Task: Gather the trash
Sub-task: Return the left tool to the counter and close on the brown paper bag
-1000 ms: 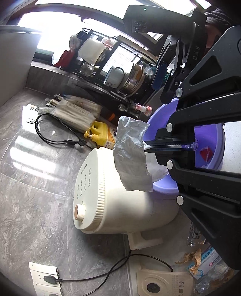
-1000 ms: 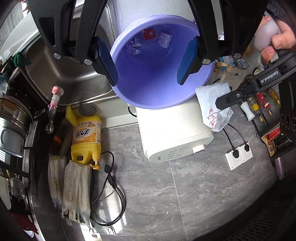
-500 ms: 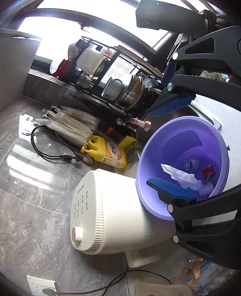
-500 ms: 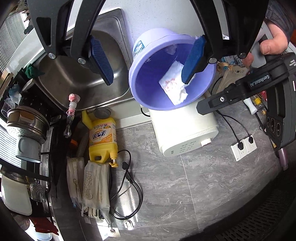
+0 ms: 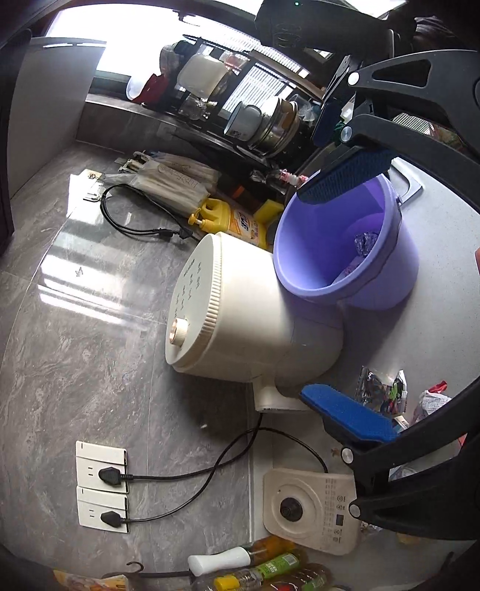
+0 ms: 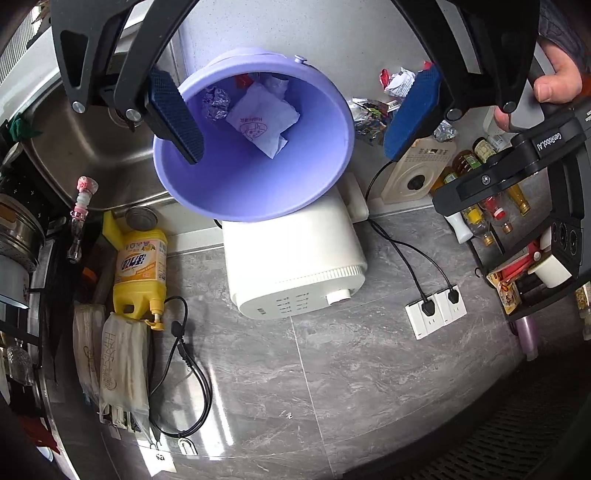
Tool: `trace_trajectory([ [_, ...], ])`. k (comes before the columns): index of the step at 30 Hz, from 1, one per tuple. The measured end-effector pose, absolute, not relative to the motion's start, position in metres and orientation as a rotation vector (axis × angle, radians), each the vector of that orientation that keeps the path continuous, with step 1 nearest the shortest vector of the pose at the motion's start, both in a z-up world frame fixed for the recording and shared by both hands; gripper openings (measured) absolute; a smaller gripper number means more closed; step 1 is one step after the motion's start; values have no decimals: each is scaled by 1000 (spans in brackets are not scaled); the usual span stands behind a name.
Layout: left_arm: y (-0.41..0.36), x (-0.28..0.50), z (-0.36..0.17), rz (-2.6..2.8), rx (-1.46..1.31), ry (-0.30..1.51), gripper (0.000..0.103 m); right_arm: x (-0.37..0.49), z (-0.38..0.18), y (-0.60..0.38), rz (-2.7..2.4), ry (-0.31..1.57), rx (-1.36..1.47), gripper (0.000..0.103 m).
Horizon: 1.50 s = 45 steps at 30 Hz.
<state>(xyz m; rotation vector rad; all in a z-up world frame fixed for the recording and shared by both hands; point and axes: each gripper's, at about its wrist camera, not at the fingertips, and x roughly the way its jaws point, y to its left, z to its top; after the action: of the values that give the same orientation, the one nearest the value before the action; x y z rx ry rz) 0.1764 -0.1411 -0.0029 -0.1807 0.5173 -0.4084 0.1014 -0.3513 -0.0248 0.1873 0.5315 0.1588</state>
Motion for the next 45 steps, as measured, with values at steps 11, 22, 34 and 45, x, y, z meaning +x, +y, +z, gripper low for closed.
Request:
trace_trajectory([
  [11, -51, 138, -7, -174, -215, 499, 97, 120, -24, -265, 376, 543, 106, 95],
  [22, 16, 107, -31, -7, -282, 521, 97, 129, -39, -190, 547, 614, 23, 95],
  [34, 59, 88, -73, 49, -338, 617, 97, 138, -73, -147, 581, 708, -13, 93],
  [45, 69, 109, -131, 22, -347, 785, 76, 151, -127, -149, 527, 857, -8, 77],
])
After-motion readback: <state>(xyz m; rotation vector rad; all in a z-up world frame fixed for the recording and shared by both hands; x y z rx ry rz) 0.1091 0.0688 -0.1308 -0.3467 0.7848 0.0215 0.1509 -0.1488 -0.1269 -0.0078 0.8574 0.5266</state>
